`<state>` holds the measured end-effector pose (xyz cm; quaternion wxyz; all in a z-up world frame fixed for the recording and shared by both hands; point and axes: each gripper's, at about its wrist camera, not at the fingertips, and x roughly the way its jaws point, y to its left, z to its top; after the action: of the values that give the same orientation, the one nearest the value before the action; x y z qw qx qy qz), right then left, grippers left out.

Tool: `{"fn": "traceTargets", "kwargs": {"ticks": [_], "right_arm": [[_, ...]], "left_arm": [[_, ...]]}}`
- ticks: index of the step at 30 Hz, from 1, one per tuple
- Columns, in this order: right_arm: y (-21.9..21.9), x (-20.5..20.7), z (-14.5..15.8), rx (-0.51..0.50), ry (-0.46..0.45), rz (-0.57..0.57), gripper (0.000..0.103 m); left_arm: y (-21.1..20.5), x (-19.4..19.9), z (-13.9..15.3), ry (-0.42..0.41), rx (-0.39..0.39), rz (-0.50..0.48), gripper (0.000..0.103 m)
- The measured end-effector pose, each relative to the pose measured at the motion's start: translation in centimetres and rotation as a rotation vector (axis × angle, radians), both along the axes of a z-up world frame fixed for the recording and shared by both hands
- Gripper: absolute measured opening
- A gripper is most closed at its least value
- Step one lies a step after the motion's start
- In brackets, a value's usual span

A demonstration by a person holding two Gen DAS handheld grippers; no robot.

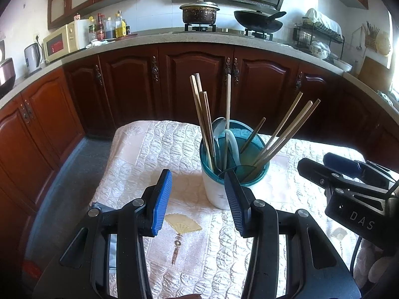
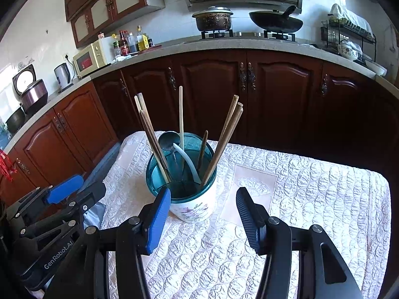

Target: Organize utensils

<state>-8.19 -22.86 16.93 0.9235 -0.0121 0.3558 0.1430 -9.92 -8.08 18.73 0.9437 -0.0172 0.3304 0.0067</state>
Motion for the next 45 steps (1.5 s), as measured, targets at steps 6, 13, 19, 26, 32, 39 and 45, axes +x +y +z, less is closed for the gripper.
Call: {"fn": "traceTargets", "kwargs": {"ticks": [6,13,19,26,32,39,45], "right_arm": [[0.0,0.1,-0.2,0.0,0.006,-0.001,0.053],[-0.1,0.4,-0.7,-0.005,0.017,-0.002,0.053],[-0.1,0.5,-0.9,-0.008,0.021,0.0,0.053],[-0.1,0.7,-1.1,-0.009,0.032,-0.005,0.053],[0.1,0.7,-1.3,-0.015,0.036,-0.001,0.053],[0.3,0.9,-1.6,-0.018,0.042,0.002,0.053],[0.4,1.0,-1.8,-0.021,0.048,0.007,0.053]], "left_arm": [[-0.1,0.2,-0.3,0.006,0.001,0.006,0.043],[-0.4,0.2,-0.5,0.002,0.016,0.004,0.043],[-0.5,0.4,-0.8,0.01,0.018,0.004,0.043],[-0.6,0.4,-1.0,0.014,0.019,0.006,0.043],[-0.7,0.5,-1.2,0.022,0.018,0.004,0.043],[-0.6,0.6,-1.2,0.027,0.015,0.004,0.043],[-0.7,0.7,-1.4,0.036,0.015,0.002,0.043]]}}
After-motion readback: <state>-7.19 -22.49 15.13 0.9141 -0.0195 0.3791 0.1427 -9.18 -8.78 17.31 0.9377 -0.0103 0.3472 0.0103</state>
